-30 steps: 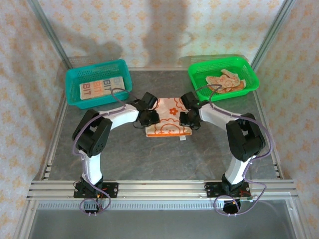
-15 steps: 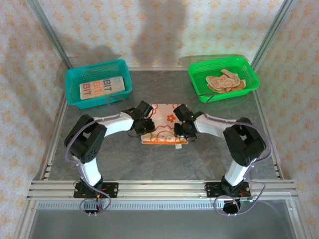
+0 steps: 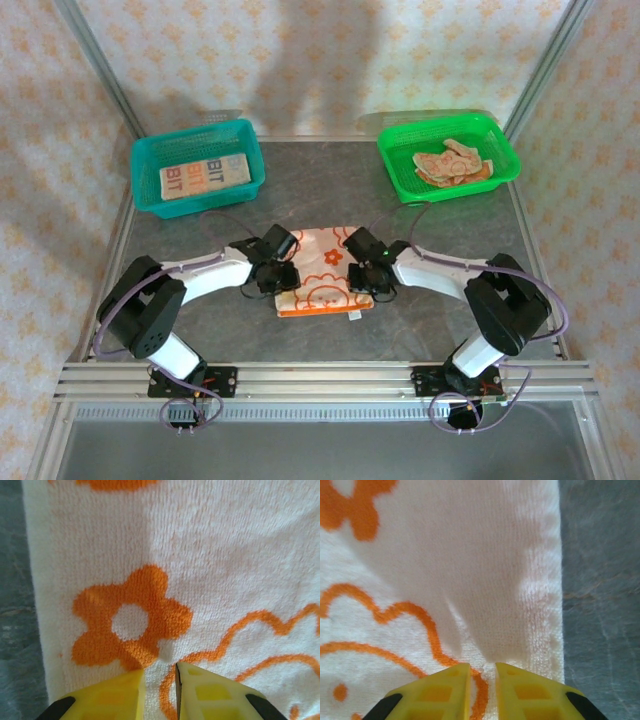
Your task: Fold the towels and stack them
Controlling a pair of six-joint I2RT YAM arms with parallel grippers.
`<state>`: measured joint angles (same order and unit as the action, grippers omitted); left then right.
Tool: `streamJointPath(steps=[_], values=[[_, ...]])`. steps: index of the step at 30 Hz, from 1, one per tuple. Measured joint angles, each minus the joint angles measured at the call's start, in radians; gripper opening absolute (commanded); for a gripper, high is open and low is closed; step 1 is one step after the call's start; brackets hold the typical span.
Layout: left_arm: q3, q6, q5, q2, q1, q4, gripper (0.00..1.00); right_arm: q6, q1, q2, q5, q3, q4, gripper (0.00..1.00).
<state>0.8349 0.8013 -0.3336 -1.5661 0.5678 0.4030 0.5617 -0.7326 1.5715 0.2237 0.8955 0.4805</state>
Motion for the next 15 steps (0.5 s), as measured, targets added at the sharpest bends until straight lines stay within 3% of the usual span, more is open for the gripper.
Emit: streamJointPath(steps=[7, 15], values=[[0.230, -0.084, 0.006, -0.053, -0.148, 0.050, 0.04, -0.062, 0.106, 0.081, -0.031, 0.234, 0.027, 0.00], [0.449, -0.203, 0.054, -0.278, -0.217, 0.083, 0.01, -0.135, 0.224, 0.330, -0.037, 0.463, 0.048, 0.00]])
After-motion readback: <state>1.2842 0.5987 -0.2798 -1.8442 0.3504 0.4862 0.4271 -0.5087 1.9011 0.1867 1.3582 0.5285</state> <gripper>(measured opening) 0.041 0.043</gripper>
